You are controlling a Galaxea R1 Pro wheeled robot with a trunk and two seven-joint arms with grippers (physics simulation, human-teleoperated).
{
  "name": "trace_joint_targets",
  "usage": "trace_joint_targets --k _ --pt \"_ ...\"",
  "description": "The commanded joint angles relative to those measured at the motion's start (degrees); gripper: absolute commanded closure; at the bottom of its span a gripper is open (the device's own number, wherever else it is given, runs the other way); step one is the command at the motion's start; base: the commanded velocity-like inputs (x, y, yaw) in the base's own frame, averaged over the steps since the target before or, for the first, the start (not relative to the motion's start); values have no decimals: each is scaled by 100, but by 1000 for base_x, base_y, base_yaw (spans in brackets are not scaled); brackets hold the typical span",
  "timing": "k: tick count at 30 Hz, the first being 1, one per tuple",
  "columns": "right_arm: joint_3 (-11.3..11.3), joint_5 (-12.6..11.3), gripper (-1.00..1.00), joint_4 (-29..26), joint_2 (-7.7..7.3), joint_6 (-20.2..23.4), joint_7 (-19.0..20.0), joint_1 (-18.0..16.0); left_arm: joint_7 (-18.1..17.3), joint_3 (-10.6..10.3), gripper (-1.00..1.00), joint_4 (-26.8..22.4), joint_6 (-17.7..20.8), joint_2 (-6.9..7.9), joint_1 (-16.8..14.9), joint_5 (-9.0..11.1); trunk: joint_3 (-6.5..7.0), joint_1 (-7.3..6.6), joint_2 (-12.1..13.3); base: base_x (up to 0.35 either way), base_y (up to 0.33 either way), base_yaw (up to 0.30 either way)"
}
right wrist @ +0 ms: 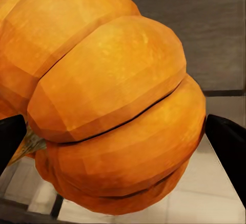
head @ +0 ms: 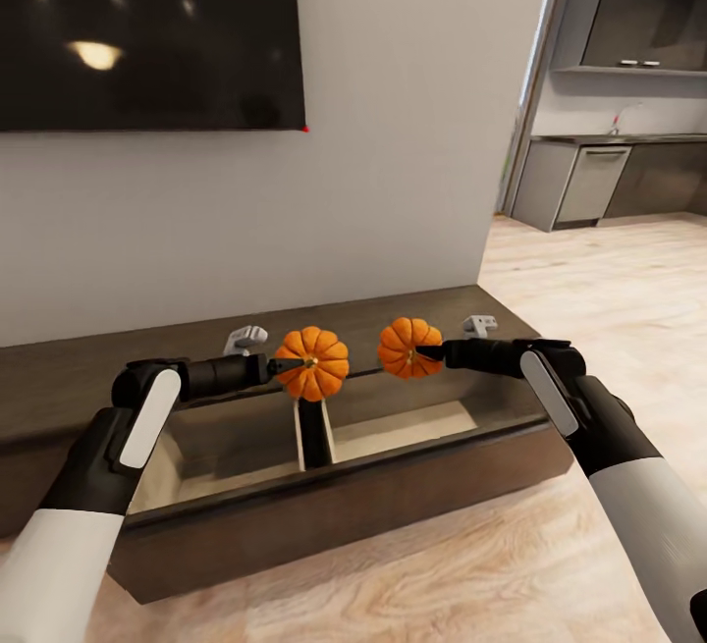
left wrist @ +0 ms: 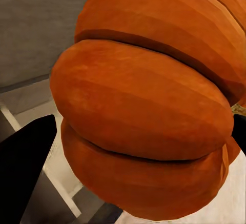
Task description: Place each of the two pumpkins and all three candles from the living room inside a cabinet in the living room (use any cabinet), then make sure every cabinet is closed, and position the cauldron so it is next to a table in the living room.
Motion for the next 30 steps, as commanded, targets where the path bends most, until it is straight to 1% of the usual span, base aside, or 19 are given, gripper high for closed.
trace_joint_targets --k 1,6,11,12,14,18,21,30 --pt "5 -4 100 -3 -4 19 18 -5 -30 -4 100 -4 15 3 -4 -21 -6 2 -2 293 0 0" --pt "5 -3 100 -3 -4 19 18 -4 -30 -13 100 -10 15 3 -4 -21 -6 2 -2 95 0 0" --pt "5 -2 100 -3 -4 16 18 -4 -22 -173 100 -10 15 -34 -3 -21 -6 2 -2 73 -41 0" --pt "5 -2 100 -3 -4 17 18 -4 -18 -186 100 -8 15 -69 -4 -21 -6 2 -2 200 -128 0" --pt "7 -2 100 -3 -4 14 18 -4 -14 -195 100 -7 20 -116 -4 -22 -6 2 -2 233 -153 5" --pt "7 -2 100 -3 -4 10 18 -4 -12 -200 100 -7 23 -136 -4 -29 -6 2 -2 183 -124 165" --pt "8 -2 100 -3 -4 10 18 -4 -11 -200 100 -7 24 -138 -4 -30 -6 2 -2 33 -23 138" --pt "6 -2 100 -3 -4 1 18 -4 -11 -203 100 -7 22 -138 -4 -27 -6 2 -2 3 -2 10"
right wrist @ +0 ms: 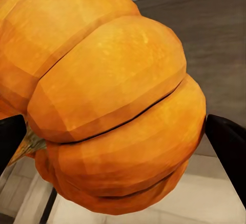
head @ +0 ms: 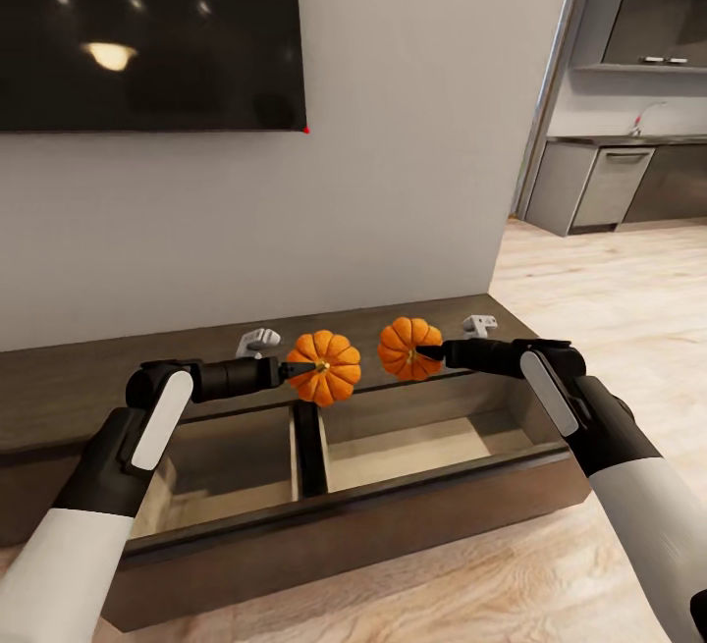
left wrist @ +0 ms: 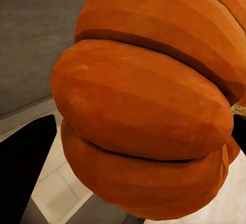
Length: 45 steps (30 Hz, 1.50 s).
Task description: Place each of the two pumpkins and all three candles from the living room inside a cabinet in the living room (use any cabinet), then make sure every cabinet is closed, and position the cauldron so it is next to a table in the living room.
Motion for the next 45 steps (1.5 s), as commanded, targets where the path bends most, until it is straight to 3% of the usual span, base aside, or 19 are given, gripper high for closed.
trace_joint_targets --k 1,10,45 --pt "5 1 100 -3 -4 18 18 -5 -30 -3 100 -2 14 3 -4 -25 -6 -1 -2 41 -36 1" --pt "8 1 100 -3 -4 18 18 -5 -32 -8 100 -6 12 -7 -4 -27 -6 -1 -2 218 -57 0" --pt "5 10 100 6 -5 27 39 -5 -30 -17 100 -90 15 -13 -4 -27 -6 -1 -2 54 -11 31"
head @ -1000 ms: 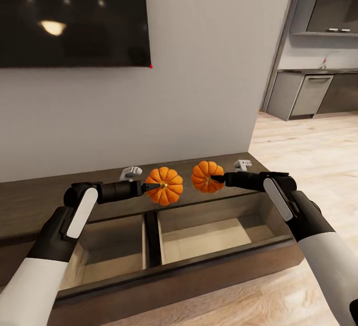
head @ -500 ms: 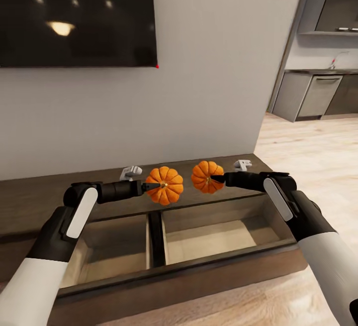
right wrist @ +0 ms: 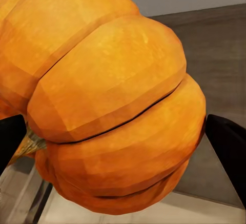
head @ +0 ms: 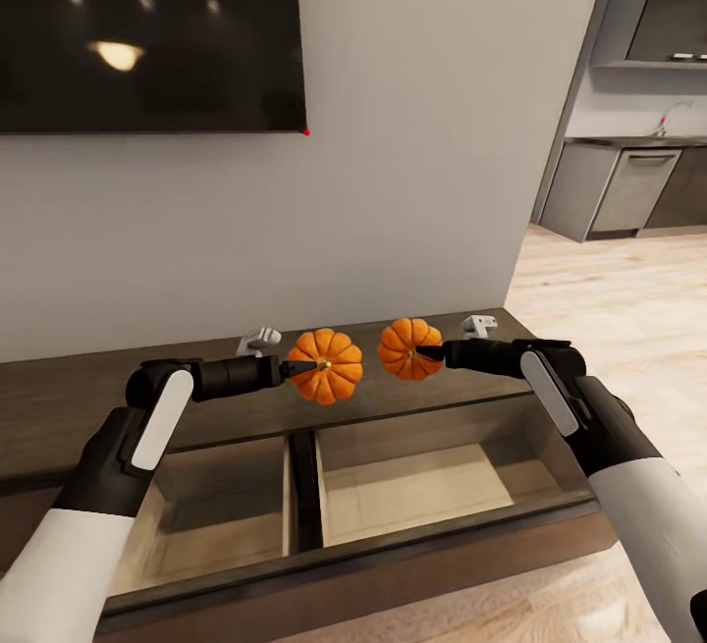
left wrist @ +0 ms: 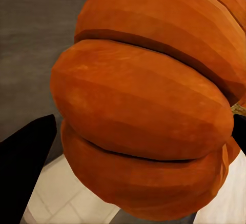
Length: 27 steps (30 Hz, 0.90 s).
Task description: Place each of the two pumpkins and all three candles from the living room inside a cabinet in the living room (use any cabinet), then make sure every cabinet is closed, and position the cauldron so it is next to a table in the living room.
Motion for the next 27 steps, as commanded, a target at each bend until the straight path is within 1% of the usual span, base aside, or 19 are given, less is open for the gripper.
trace_joint_targets --k 1,3,4,6,8,20,24,27 --pt "6 0 100 -3 -7 18 20 -5 -31 -3 100 -2 14 2 -4 -25 -6 -1 -3 2 -1 0" --pt "6 -4 100 -3 -10 18 24 -5 -28 -3 100 -2 14 -30 -4 -25 -6 -1 -3 1 -11 0" --pt "6 -2 100 -3 -10 18 27 -5 -25 -3 100 -2 14 -115 -4 -27 -6 -1 -3 16 -114 0" --pt "6 -1 100 -3 -6 18 30 -5 -23 -3 100 -2 14 -193 -4 -37 -6 -1 -3 51 -163 52" --pt "6 0 100 -3 -6 18 31 -5 -23 -3 100 -2 14 -215 -4 -46 -6 -1 -3 28 -81 152" --pt "6 0 100 -3 -6 18 32 -5 -23 -3 100 -2 14 -224 -4 -51 -6 -1 -3 9 -7 24" --pt "6 0 100 -3 -8 18 32 -4 -23 -3 100 -2 14 -220 -4 -51 -6 -1 -3 58 0 177" --pt "6 0 100 -3 -11 18 30 -1 -23 -3 100 -2 14 -219 -4 -51 -6 -1 -3 12 0 52"
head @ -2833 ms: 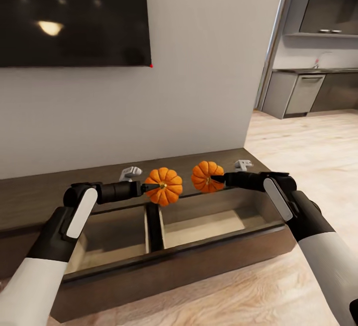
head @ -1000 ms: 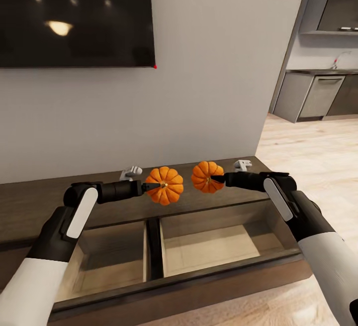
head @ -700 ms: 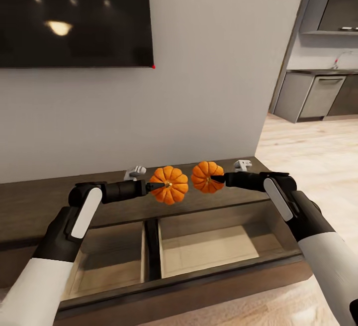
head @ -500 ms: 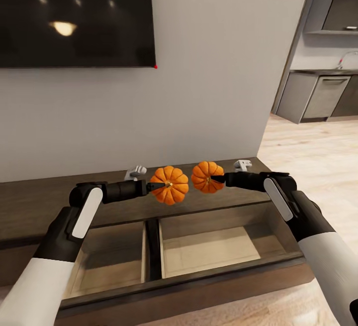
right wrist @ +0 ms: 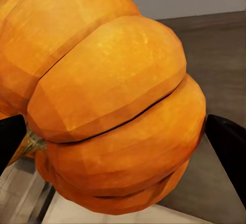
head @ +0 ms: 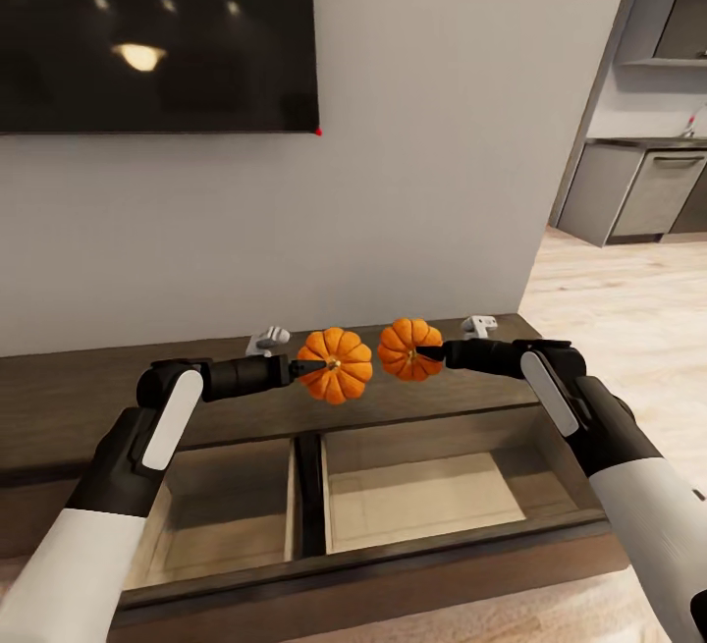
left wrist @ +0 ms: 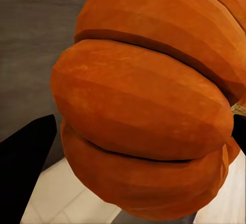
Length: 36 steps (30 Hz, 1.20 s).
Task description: Place each of the two pumpkins and all three candles from the living room inside a cabinet in the living room (use any cabinet), then make sure every cabinet is closed, and position the cauldron so it is next to a table in the living room.
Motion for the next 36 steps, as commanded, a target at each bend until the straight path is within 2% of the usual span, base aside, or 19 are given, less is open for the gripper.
trace_joint_targets --k 1,7,15,24,36 --pt "5 1 100 -3 -4 18 16 -3 -31 -2 100 -2 13 3 -4 -27 -5 -1 -3 5 0 21" --pt "5 1 100 -3 -5 10 11 1 -31 -3 100 -2 13 -1 -4 -27 -5 -1 -3 1 -9 4" --pt "4 1 100 -3 -5 9 11 1 -31 -8 100 -2 18 2 -4 -27 -5 -1 -3 0 -175 0" --pt "1 1 100 -3 -5 10 3 1 -31 -11 100 -2 22 3 -4 -27 -5 -1 -3 3 -13 0" --pt "5 9 100 18 -5 9 -21 1 -29 -11 100 -2 22 3 -4 -27 -5 -1 -3 124 -135 0"
